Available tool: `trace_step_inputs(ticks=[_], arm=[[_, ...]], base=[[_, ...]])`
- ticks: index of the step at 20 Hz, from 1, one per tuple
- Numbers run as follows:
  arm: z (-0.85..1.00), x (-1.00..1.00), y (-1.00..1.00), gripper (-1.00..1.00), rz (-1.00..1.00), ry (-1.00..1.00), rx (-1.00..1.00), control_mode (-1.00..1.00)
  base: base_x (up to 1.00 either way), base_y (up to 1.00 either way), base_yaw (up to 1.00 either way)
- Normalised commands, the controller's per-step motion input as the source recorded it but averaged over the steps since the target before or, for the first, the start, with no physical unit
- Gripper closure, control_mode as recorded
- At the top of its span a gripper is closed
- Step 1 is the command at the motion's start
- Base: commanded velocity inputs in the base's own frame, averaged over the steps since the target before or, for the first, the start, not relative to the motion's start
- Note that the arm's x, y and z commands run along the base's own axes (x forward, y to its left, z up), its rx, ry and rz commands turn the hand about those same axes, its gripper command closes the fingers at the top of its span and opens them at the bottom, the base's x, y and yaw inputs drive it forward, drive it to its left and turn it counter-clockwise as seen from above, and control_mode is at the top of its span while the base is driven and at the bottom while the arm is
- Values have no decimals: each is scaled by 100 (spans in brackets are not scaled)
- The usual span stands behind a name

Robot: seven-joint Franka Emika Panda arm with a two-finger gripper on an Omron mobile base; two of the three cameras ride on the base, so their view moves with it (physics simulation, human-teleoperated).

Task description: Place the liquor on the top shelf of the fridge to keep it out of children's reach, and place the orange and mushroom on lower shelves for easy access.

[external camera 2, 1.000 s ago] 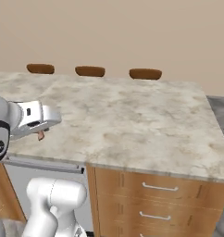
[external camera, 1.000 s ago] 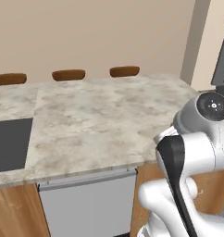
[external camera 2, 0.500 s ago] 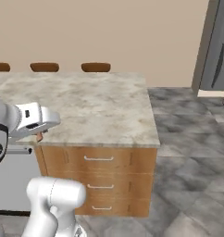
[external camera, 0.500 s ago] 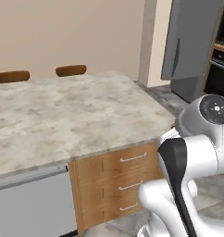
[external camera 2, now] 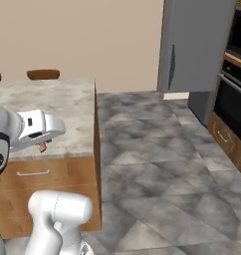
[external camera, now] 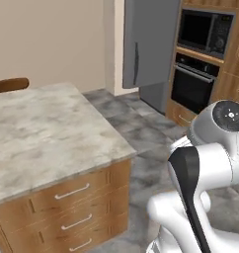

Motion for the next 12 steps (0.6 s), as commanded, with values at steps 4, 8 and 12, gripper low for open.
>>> trace_step_inputs(ticks=[4, 8, 12], arm=[[0, 0, 0, 100, 0, 0, 0, 100], [0, 0, 0, 100, 0, 0, 0, 100], [0, 0, 0, 100, 0, 0, 0, 100]], base=[[44, -100, -30], [56, -100, -32], [92, -66, -4]])
